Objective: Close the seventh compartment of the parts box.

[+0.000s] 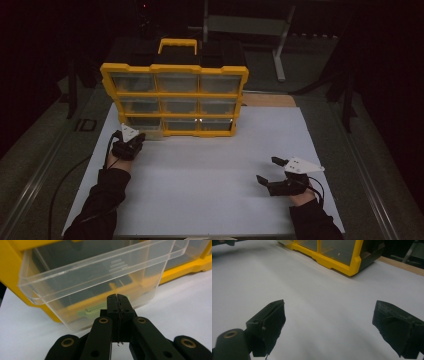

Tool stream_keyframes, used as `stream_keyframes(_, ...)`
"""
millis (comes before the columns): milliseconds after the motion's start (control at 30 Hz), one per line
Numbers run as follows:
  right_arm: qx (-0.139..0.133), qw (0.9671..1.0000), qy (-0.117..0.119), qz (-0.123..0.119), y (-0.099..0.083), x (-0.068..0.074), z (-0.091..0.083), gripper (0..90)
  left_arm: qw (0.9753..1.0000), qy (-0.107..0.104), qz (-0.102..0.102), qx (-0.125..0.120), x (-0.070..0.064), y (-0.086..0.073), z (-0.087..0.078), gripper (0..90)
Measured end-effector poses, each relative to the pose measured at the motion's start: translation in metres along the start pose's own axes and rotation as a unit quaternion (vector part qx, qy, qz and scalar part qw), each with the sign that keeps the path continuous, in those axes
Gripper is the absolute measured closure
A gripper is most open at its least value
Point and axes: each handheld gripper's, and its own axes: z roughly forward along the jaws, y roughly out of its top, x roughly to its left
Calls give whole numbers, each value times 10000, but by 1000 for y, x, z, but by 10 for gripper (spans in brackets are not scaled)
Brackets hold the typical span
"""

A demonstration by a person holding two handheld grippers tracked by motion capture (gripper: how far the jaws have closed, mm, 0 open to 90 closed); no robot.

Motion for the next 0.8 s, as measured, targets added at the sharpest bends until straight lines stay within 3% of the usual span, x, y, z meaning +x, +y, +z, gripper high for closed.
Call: stream_keyframes(800,16,10000,14,-6,-1,-1,1,112,10000,73,21,-19,8,16,21,897)
